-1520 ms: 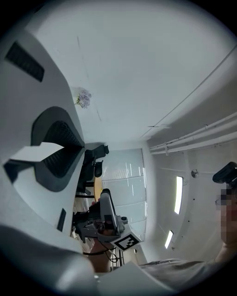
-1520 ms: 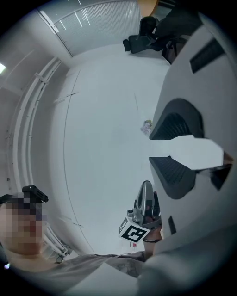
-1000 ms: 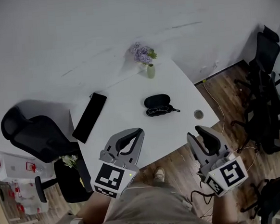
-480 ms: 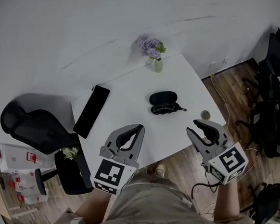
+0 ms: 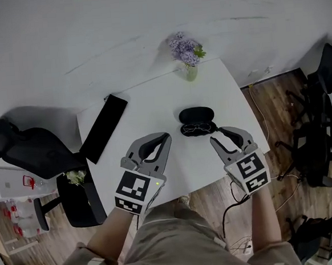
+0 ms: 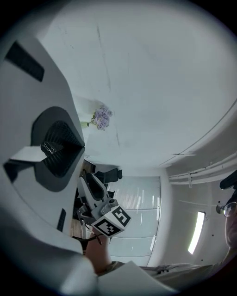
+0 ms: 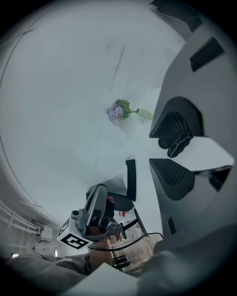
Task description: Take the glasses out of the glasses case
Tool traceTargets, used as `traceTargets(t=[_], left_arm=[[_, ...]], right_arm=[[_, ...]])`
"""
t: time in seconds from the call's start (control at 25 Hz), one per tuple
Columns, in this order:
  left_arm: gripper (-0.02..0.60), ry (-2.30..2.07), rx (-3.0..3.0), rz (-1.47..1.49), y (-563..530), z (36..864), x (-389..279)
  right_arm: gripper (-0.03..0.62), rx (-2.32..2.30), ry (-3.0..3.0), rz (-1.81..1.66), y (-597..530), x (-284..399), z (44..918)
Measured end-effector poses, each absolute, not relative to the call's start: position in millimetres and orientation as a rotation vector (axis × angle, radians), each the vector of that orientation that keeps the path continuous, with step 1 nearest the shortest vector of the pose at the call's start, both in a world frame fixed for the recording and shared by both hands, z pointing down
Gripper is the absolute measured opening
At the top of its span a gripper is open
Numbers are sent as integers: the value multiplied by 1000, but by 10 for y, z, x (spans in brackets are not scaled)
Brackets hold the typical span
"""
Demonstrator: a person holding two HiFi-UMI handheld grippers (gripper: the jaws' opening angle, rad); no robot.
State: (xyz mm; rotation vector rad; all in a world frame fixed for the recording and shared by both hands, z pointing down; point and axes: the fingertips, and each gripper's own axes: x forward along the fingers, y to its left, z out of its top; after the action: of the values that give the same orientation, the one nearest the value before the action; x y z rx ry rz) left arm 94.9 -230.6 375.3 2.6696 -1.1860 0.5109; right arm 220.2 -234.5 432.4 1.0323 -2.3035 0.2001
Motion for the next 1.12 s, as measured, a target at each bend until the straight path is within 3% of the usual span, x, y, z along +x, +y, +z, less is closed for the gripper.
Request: traceTargets(t=[0.6,1.12], left_arm=[[15,-1095,2511,602,-2718,4826,891],[15,-1042,2440,671,-2738,5332,791]], right_arm=[[153,726,-2007,44,-2903,2113,5998],[160,463,-1844,-27,-3010,2055,6711]])
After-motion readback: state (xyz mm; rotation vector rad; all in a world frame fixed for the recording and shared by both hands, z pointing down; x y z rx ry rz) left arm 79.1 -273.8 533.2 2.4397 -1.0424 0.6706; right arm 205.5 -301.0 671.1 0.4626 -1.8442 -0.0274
